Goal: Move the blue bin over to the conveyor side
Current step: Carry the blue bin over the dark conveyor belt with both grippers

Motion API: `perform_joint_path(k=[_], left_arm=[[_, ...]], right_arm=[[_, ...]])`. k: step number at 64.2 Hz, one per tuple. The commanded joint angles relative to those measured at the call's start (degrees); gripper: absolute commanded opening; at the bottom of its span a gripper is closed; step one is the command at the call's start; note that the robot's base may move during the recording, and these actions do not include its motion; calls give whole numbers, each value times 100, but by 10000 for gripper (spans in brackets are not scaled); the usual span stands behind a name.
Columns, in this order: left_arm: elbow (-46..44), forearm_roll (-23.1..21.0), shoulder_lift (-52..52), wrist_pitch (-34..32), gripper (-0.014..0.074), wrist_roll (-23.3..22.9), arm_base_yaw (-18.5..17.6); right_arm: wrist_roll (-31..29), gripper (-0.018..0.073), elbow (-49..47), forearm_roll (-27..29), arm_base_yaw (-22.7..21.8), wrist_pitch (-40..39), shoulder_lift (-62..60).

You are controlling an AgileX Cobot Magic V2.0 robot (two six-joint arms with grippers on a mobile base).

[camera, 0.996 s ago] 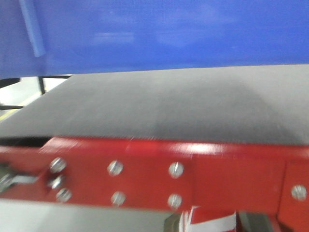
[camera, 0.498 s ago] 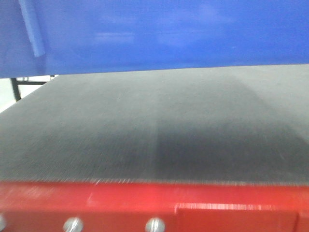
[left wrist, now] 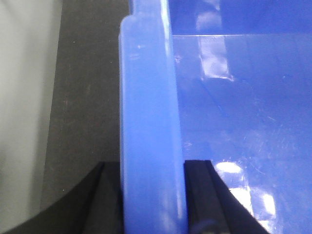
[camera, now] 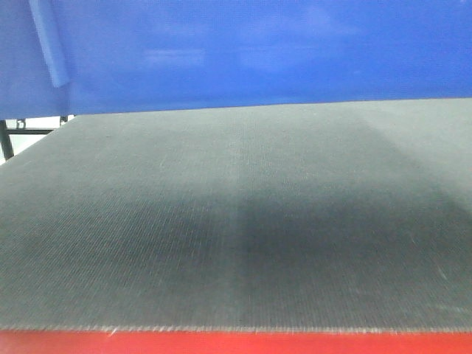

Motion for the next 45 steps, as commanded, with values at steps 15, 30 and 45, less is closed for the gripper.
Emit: perform_joint_path(k=[15,30,45], left_arm=[[-83,-181,-85,-498,-18,-9,-65],[-83,-181,-85,-498,-18,-9,-65],[-83,-181,-85,-498,-18,-9,-65]], right_arm=[[-54,-79,-107,191,23,-775,-121],[-54,-79,-107,191,23,-775,-121],[-54,-79,-107,191,23,-775,-121]])
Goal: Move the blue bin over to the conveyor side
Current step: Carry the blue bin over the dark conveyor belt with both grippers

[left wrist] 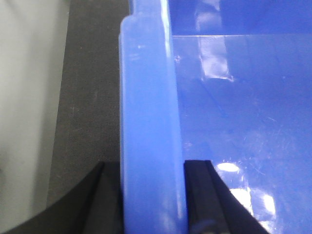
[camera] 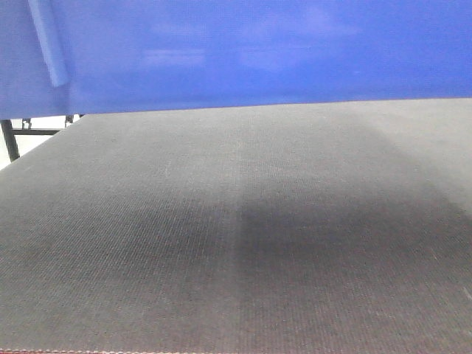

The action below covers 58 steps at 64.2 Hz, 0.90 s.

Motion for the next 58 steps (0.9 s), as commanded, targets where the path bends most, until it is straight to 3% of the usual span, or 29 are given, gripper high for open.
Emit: perform_joint_path(k=[1,58], left_arm=[[-83,-181,-85,-498,-18,-9,-65],[-83,-181,-85,-498,-18,-9,-65]], right_arm=[[-54,-79,-107,191,23,-775,-121],[-54,-79,-107,191,23,-775,-121]])
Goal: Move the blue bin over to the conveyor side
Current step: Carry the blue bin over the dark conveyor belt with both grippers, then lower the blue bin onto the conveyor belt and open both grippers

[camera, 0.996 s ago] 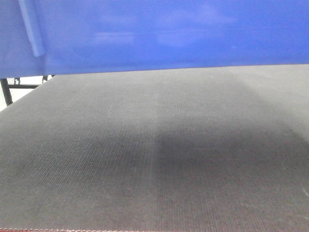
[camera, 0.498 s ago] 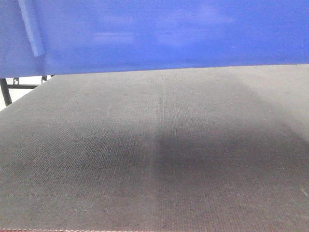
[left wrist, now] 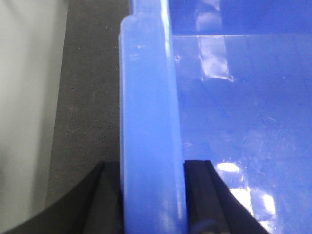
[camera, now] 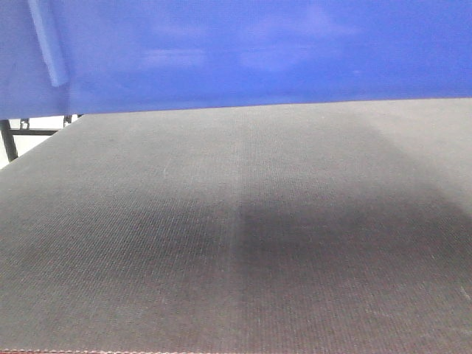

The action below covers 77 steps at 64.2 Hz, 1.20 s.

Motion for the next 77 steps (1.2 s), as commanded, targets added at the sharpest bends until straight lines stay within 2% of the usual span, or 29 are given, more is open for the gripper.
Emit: perform_joint_path(k=[1,24,50,61,77], left_arm=[[-83,-181,-85,-498,-18,-9,-65],[-83,-181,-85,-525,-18,-9,-65],[-83,-166,-28,-969,-18,-9,-65],[40,-103,257,-1475,-18,-9,-65],[595,-62,619,-2474,-18,-22,-55]], right_arm=[[-54,-79,-107,191,23,-775,-121],[-54,-79,-107,191,23,-775,-121],[-54,-79,-68,191,23,-941,-57],[247,-79,412,181,-130,-1449,102],[247,-79,1120,181,-229,-2404,367]])
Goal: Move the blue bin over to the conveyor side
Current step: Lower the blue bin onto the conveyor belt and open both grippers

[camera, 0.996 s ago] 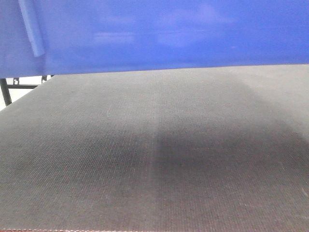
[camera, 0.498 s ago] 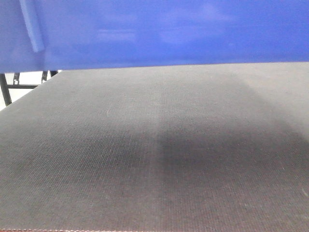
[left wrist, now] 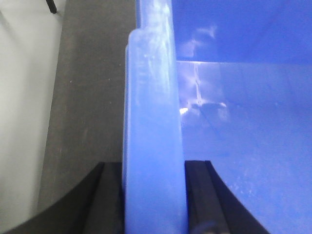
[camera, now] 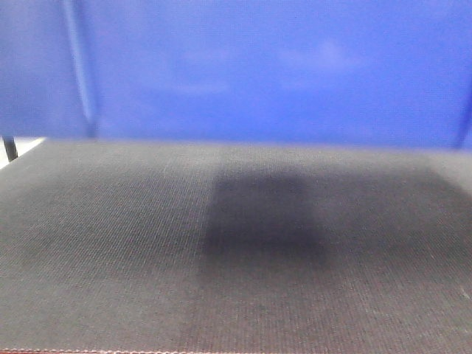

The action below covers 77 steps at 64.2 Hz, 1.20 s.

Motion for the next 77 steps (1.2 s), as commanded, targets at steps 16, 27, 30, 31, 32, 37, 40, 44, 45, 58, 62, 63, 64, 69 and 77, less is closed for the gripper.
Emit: perform_joint_path(k=[16,27,30,31,32,37,40,44,45,58,62,63,64,69,77], left_arm=[[750,-283,428,-2057,-18,-225,-55],[873,-272,713,-2305,-18,-329,-55],[873,-272,801,-2440,-18,-339,-55],[873,-272,828,-2470,-18,-339,-55],[873,-272,839,-2501,-18,-339,-55],[873,-272,965,-2528,-18,-409,-55],[873,-272,1037,-2528,-18,-410,-55],[873,-260,1117,-2528,-18,-410,-55],[873,-260,1133,-2528,-18,-410,-55],[882,-248,1276,-2415,-18,-410,-55],[882,-248,1311,-2403,-18,-410,-55],[882,-248,1312,-2393,-18,-410,-55],[882,-248,1312,-2393,-18,-410,-55],[882,-248,1338,-2383,-18,-410,-55],[882,-221,1336,-2372,8,-410,-55]], right_arm=[[-28,-79,619,228,38,-2624,646],[-28,-79,619,228,38,-3022,1050],[-28,-79,619,228,38,-3116,1152],[-28,-79,619,228,38,-3147,1180],[-28,-79,619,228,38,-3181,1210],[-28,-79,619,176,38,-3328,1341],[-28,-79,619,124,38,-3386,1390],[-40,-79,619,39,38,-3428,1471],[-40,-79,619,-8,38,-3442,1483],[-195,-79,619,-60,38,-3567,1566],[-303,-79,619,-60,38,-3618,1566],[-303,-79,619,-60,38,-3618,1566],[-303,-79,619,-60,38,-3618,1566],[-308,-79,619,-60,38,-3605,1566],[-308,-23,619,-60,49,-3580,1566]])
